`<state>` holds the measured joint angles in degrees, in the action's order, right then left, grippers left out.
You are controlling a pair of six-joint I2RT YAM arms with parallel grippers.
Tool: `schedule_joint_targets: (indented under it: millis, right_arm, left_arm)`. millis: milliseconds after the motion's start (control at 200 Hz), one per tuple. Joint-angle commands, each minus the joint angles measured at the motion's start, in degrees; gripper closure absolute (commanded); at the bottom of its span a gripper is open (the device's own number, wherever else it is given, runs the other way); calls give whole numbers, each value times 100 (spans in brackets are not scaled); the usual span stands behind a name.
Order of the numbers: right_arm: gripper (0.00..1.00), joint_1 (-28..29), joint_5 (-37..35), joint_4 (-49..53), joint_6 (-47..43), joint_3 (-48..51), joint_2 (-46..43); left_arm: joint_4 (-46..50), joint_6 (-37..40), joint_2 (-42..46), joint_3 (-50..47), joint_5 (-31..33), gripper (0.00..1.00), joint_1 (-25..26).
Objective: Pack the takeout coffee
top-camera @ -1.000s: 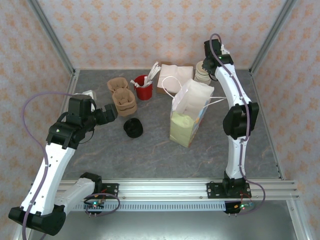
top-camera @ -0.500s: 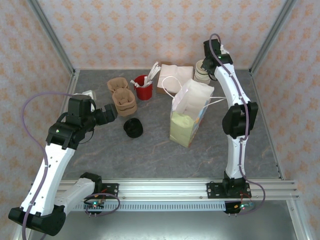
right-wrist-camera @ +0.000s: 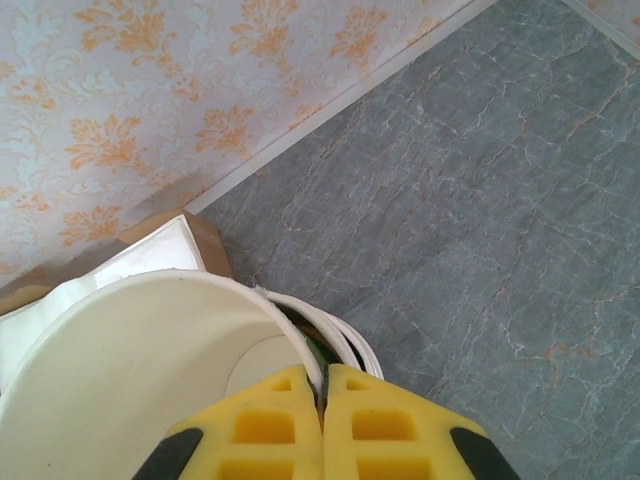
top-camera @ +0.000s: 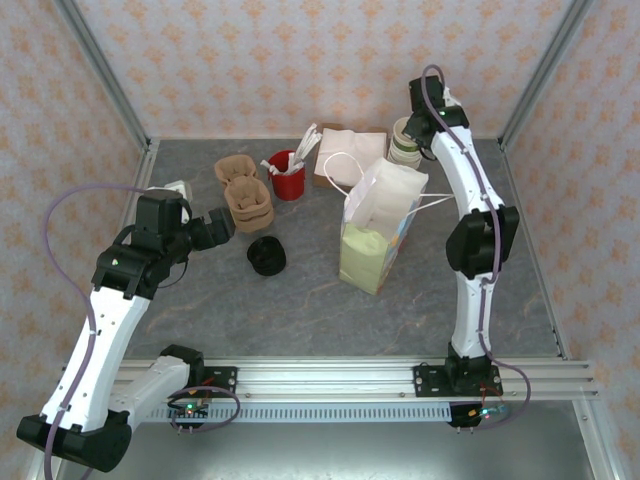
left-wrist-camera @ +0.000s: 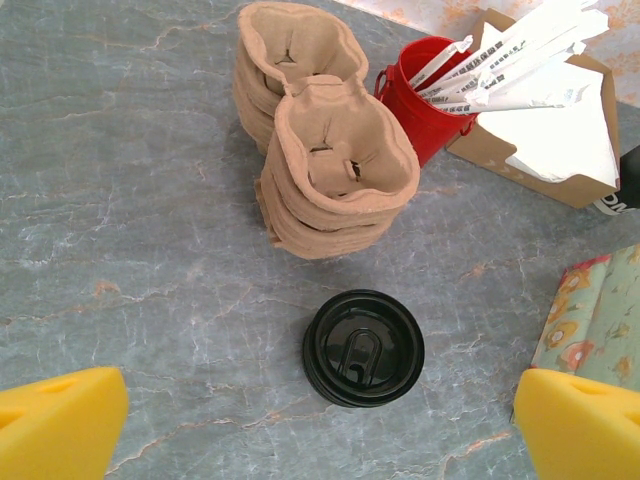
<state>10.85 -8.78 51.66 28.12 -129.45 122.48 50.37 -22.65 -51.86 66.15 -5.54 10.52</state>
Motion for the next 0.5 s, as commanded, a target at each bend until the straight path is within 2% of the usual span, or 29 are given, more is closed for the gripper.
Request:
schedule_joint_targets:
  millis: [0, 495]
  right_arm:
    - [98, 56, -23, -22, 100, 140, -753]
    - [100, 108, -92, -558, 343, 1541, -2088]
  left_arm:
    - [157, -32, 138, -47, -27, 0, 30]
    - [240, -53, 540, -192, -138, 0, 35]
